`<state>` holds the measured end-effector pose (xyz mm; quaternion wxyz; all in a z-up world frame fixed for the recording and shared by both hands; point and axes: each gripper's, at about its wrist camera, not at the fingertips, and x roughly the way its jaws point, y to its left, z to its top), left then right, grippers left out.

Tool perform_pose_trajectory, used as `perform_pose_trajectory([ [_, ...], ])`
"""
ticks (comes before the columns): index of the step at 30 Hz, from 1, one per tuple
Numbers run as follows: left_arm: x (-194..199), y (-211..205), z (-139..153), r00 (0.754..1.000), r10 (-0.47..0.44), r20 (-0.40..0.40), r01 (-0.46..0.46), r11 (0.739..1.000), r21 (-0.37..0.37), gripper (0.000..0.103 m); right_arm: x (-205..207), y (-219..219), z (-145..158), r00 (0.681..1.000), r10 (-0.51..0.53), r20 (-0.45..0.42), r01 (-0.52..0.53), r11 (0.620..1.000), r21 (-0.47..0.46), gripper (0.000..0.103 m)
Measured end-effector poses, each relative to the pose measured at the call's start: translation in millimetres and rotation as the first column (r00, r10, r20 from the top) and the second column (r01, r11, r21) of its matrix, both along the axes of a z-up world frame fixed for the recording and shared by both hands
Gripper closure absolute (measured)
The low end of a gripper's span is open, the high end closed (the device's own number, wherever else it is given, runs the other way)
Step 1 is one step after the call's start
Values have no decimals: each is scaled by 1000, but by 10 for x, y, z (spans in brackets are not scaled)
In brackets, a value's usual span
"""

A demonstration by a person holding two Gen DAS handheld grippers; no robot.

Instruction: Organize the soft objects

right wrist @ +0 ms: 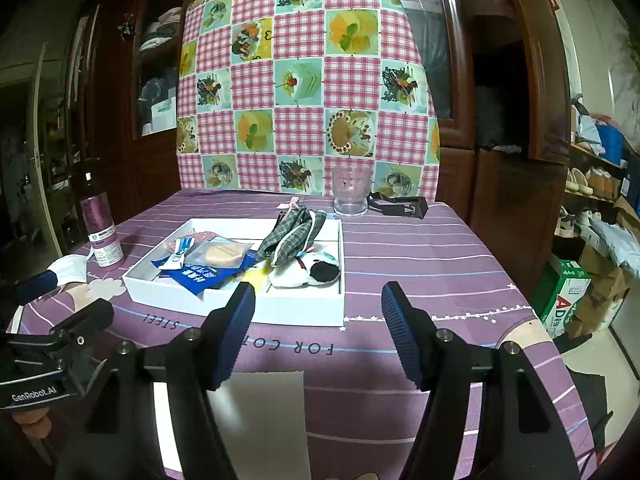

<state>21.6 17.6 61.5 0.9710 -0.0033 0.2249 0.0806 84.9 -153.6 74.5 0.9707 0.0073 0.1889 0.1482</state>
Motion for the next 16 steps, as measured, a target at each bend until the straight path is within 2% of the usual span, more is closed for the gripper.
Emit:
perform_pose_trajectory([
  [16, 1, -37, -15, 1000, -15, -9, 16, 1000, 14, 0, 39, -31, -38, 1000, -7, -17, 8, 1000, 6, 36],
])
